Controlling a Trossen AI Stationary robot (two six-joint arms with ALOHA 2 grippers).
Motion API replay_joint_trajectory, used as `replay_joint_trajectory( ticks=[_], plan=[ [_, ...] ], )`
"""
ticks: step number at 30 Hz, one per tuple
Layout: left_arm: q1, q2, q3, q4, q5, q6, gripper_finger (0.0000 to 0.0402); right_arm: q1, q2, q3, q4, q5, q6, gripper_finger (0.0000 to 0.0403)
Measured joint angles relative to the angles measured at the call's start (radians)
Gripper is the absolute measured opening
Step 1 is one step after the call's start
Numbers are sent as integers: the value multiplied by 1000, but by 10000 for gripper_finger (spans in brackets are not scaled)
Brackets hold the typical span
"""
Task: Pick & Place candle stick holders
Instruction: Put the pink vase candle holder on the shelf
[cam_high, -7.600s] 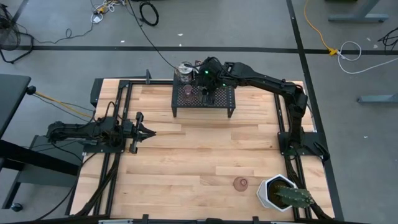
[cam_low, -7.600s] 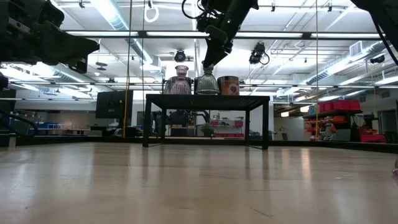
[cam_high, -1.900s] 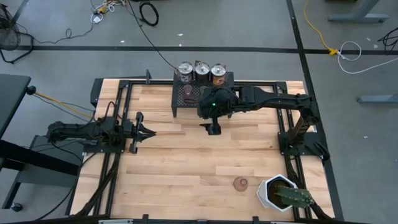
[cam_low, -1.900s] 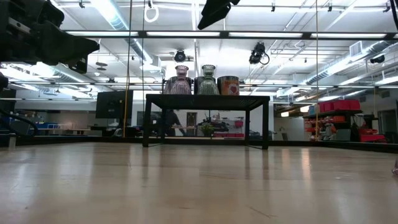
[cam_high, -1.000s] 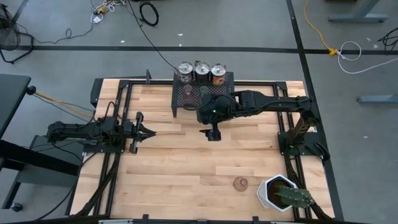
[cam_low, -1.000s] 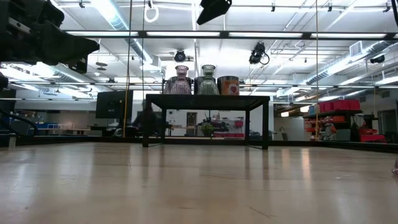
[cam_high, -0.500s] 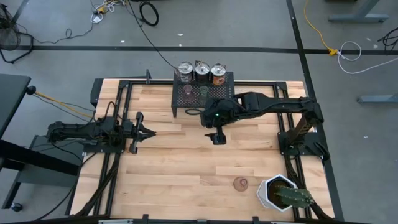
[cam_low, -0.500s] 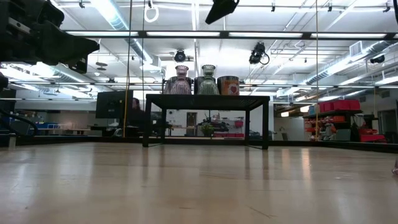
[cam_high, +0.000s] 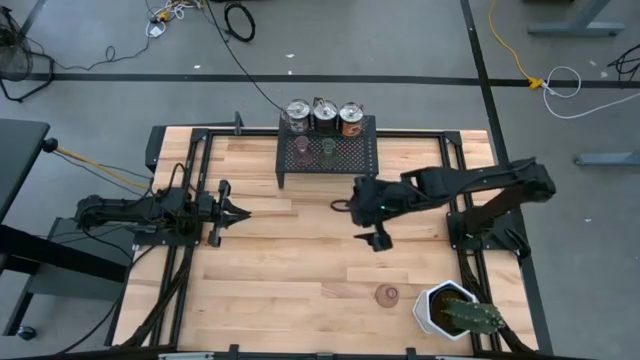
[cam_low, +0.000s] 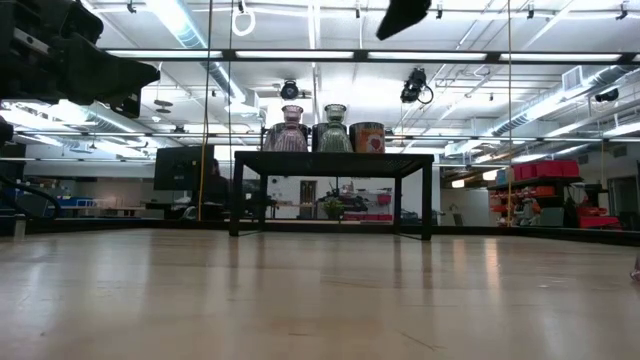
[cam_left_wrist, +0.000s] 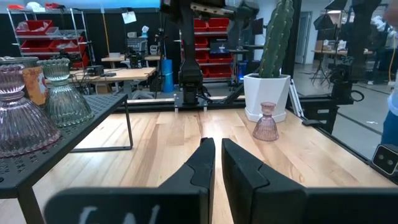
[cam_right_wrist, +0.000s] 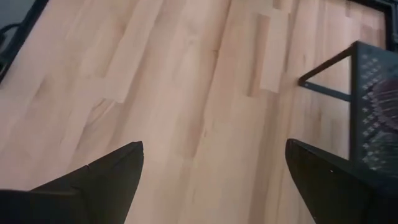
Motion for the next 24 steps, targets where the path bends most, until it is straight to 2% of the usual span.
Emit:
replay_joint_trajectory(
  ticks=[11,18,24],
  plan=[
    [0,0,0,0,0,0,34,70,-122,-166,10,-188,-183,391],
    [0,0,0,0,0,0,34,123,-132,-229,22,-261,-365,391],
    [0,0,0,0,0,0,34,153,-132,-283,80,-332,-419,391]
  ],
)
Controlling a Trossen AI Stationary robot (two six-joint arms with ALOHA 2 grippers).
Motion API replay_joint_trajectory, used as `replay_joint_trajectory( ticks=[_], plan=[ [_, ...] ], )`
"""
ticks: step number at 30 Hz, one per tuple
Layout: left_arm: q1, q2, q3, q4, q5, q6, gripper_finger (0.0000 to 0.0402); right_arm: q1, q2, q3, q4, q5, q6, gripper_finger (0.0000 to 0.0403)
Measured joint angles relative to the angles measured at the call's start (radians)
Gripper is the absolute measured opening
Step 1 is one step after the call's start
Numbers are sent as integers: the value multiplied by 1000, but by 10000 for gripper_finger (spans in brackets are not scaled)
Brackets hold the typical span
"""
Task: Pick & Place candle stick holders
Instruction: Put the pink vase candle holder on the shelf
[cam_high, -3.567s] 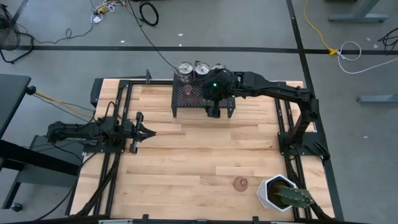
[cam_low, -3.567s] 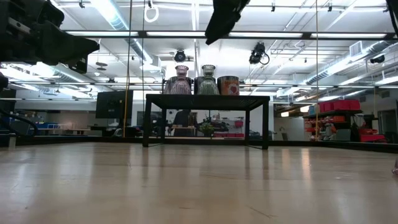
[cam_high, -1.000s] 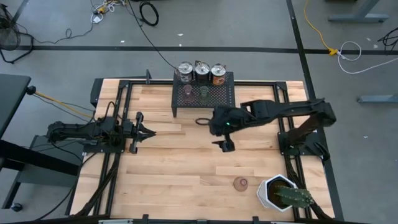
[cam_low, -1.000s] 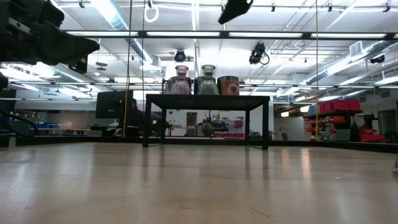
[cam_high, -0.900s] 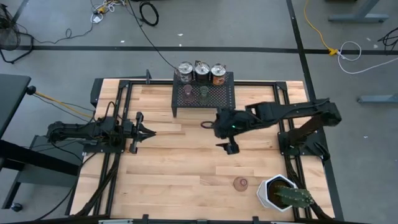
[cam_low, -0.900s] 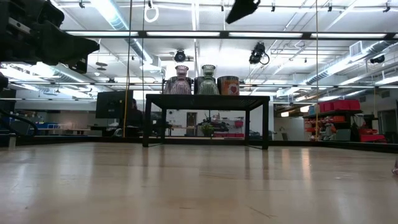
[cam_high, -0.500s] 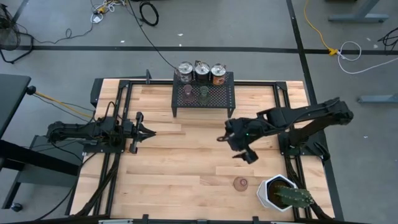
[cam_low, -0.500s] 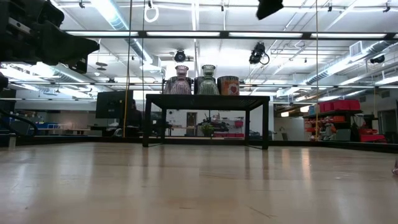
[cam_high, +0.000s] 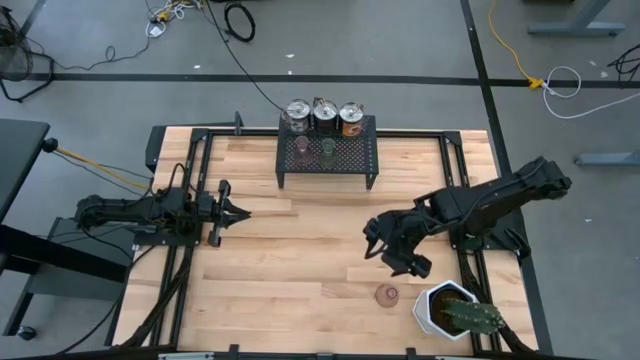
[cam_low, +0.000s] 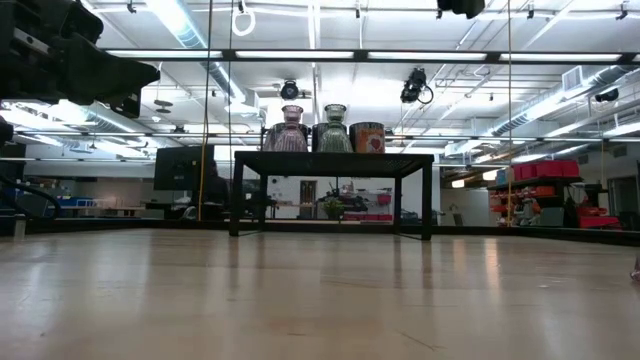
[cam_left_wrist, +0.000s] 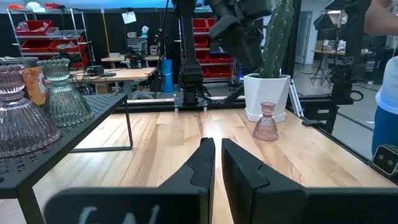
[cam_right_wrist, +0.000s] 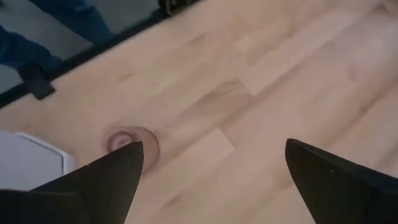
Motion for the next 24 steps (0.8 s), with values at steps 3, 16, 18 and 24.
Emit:
replay_joint_trajectory(
  ticks=[3,16,18,24],
  plan=[
    [0,0,0,0,0,0,34,14,0,-38,59,-40,-1,391],
    [0,0,0,0,0,0,34,78,14,-128,162,-57,11,391],
    [0,0,0,0,0,0,34,84,24,-128,169,-58,17,391],
    [0,0,0,0,0,0,34,110,71,-128,175,-57,59,391]
  ],
)
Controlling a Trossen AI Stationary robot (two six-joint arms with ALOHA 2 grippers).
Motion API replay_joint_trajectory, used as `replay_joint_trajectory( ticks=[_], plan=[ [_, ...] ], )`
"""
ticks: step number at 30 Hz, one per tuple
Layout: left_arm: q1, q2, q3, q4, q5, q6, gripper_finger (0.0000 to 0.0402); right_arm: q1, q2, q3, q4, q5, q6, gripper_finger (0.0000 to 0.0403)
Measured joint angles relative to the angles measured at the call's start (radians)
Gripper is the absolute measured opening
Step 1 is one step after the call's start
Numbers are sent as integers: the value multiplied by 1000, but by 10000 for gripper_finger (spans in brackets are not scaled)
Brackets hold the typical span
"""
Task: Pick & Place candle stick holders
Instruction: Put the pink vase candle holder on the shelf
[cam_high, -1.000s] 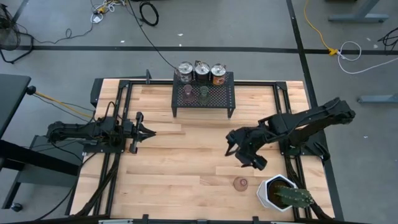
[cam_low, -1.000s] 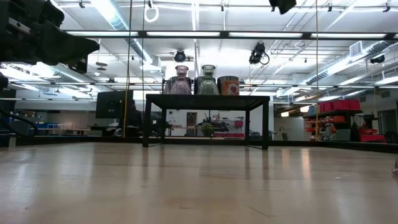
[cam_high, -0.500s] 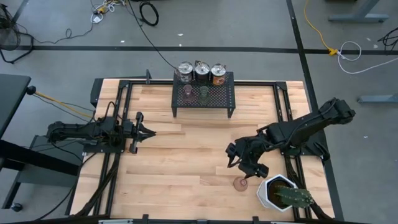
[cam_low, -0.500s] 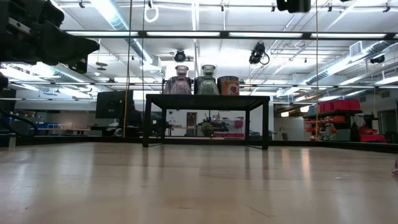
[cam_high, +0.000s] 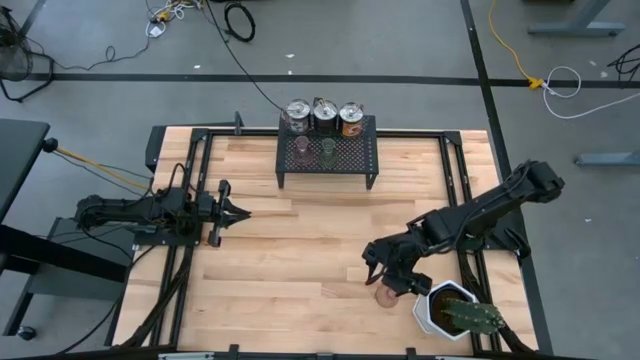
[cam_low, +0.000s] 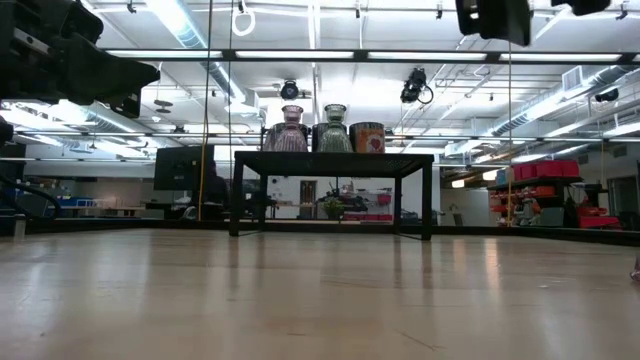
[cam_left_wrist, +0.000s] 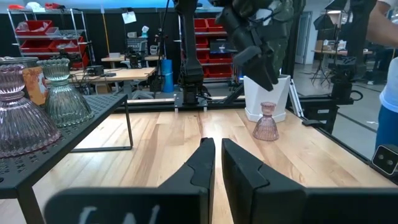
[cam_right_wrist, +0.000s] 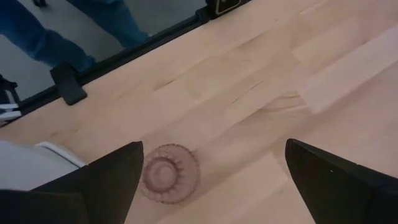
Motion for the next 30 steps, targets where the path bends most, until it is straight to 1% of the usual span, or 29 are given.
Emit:
replay_joint_trajectory(
  ticks=[4,8,13,19,23,28,30],
  plan=[
    [0,0,0,0,0,0,34,17,28,0,-3,0,47,391],
    [0,0,0,0,0,0,34,31,44,16,-28,3,56,391],
    [0,0,0,0,0,0,34,52,71,51,-35,39,57,391],
    [0,0,0,0,0,0,34,84,104,59,-40,47,111,391],
    [0,0,0,0,0,0,34,97,125,59,-52,76,154,391],
    [0,0,0,0,0,0,34,110,157,59,-75,138,212,391],
    [0,0,0,0,0,0,34,116,168,59,-82,143,231,391]
  ],
)
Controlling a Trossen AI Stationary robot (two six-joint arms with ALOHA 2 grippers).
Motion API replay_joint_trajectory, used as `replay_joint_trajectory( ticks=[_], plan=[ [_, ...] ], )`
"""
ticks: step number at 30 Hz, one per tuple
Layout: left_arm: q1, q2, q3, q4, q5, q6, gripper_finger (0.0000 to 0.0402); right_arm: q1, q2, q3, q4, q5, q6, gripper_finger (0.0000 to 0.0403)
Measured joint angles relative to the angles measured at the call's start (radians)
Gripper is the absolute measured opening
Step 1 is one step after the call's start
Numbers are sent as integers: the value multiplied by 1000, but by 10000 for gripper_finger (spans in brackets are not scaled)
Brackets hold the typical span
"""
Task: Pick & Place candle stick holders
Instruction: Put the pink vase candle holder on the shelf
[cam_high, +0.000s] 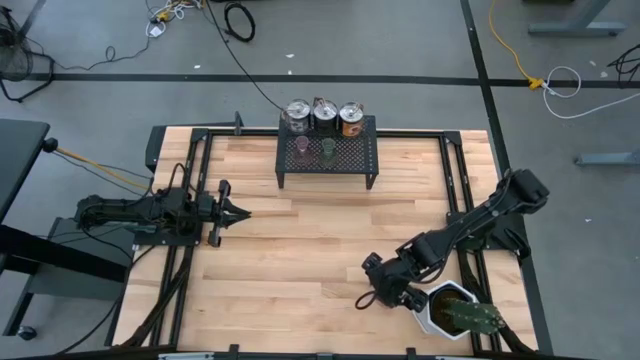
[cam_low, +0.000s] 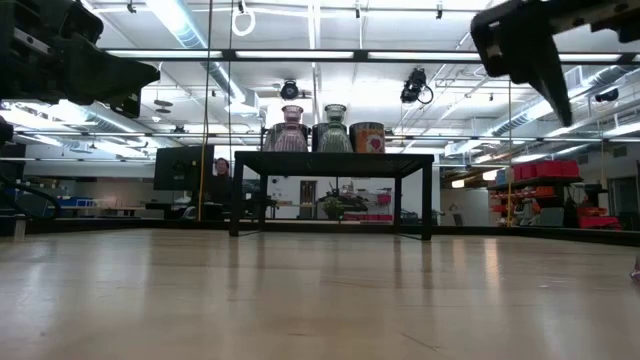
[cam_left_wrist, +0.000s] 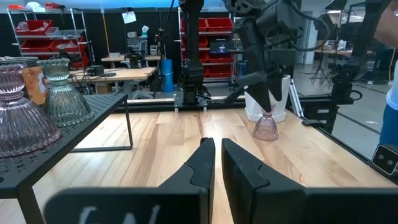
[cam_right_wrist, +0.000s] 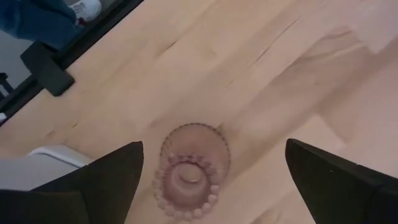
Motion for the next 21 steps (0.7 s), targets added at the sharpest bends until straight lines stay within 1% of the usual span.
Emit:
replay_joint_trajectory(
  ticks=[6,13,16,21],
  plan=[
    [0,0,0,0,0,0,34,40,25,0,-7,2,43,391],
    [0,0,0,0,0,0,34,61,25,0,-7,113,88,391],
    [0,0,0,0,0,0,34,60,25,0,-16,132,114,391],
    [0,0,0,0,0,0,34,65,25,0,-27,131,124,391]
  ],
)
